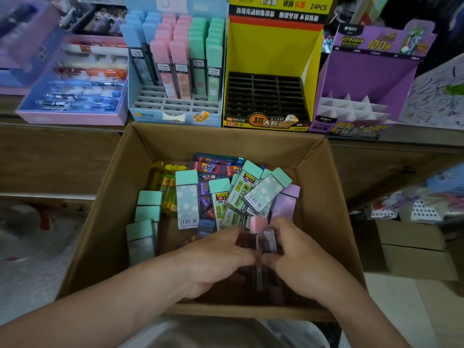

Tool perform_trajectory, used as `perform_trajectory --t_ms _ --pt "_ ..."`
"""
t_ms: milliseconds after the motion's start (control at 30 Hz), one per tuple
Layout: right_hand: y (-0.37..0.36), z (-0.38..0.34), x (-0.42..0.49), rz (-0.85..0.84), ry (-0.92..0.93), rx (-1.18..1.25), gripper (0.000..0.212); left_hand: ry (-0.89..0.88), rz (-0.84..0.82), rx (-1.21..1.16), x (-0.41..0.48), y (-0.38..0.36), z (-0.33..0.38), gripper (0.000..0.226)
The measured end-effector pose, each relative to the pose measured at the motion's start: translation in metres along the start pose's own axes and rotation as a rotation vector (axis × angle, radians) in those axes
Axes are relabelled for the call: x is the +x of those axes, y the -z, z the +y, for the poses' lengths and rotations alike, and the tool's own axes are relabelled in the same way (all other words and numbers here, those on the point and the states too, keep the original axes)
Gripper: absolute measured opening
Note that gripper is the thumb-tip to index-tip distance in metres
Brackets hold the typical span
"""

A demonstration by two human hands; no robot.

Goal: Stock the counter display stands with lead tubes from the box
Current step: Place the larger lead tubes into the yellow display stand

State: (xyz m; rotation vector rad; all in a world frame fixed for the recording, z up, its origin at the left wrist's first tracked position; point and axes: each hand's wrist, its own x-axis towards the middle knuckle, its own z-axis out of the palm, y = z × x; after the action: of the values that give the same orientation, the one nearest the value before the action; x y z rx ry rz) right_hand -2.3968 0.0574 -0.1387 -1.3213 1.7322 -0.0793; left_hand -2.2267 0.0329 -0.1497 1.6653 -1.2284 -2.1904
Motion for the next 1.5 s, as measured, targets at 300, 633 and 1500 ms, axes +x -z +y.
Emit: perform_trajectory --t_ms 300,633,1500 --pt "0.004 -0.017 0.003 0.027 0.158 0.451 0.040 -0.129 0.039 -0.258 -0.010 0.016 0.004 0.027" --pt "0.012 -0.053 0.020 0.139 0.320 0.537 0.018 -0.355 0.069 -0.494 -0.031 0.055 0.021 0.031" --pt "0.034 -0.096 0.047 -0.074 0.523 0.706 0.020 -0.569 0.354 -0.600 -0.025 0.106 0.025 0.032"
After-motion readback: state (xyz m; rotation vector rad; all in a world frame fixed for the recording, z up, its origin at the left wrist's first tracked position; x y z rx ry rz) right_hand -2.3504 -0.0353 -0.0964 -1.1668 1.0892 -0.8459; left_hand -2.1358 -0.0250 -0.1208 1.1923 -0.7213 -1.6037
